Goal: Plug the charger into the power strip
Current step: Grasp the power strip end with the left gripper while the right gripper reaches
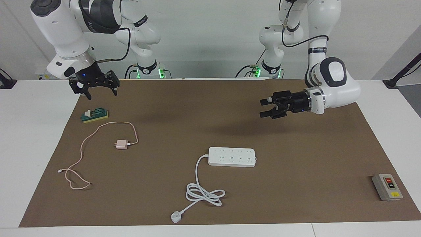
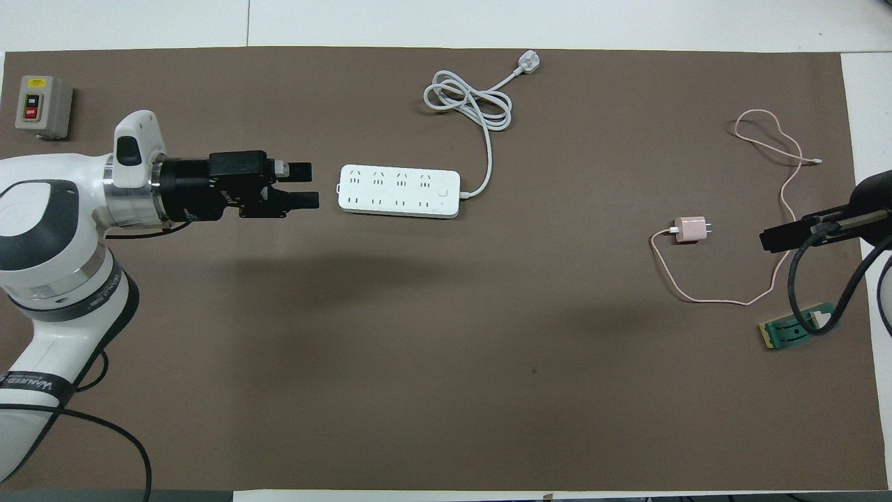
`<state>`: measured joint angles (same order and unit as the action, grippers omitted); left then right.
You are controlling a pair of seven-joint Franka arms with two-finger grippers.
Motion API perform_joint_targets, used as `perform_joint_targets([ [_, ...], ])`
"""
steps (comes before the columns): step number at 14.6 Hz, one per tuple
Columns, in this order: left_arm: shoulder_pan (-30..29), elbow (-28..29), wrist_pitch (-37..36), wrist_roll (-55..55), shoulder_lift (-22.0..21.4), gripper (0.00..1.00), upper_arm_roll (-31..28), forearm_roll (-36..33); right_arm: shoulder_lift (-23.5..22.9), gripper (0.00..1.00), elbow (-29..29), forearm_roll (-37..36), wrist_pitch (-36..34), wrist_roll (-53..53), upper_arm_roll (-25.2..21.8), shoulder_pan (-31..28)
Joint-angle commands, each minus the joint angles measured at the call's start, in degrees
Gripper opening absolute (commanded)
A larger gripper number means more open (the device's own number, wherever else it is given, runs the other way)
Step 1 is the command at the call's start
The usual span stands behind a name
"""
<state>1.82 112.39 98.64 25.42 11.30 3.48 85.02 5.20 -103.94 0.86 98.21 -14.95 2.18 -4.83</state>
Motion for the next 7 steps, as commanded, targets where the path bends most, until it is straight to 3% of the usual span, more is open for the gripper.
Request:
perform_joint_targets([
  [1, 0.90, -4.02, -2.75, 2.61, 8.10, 1.00, -0.58, 4.09, 0.78, 1.00, -2.23, 2.48, 2.77, -1.75, 0.28, -1.06],
  [4, 1.95, -4.02, -2.57, 2.70, 9.53, 1.00, 1.70, 10.15, -1.59, 1.00, -2.40, 3.00, 5.85, -0.88, 0.28, -2.80],
  [7, 2.75, -4.20, -3.10, 10.29, 9.53, 1.00, 1.62, 8.16, -4.93, 1.00, -2.49, 5.02, 7.08, 10.06, 0.28, -4.31],
])
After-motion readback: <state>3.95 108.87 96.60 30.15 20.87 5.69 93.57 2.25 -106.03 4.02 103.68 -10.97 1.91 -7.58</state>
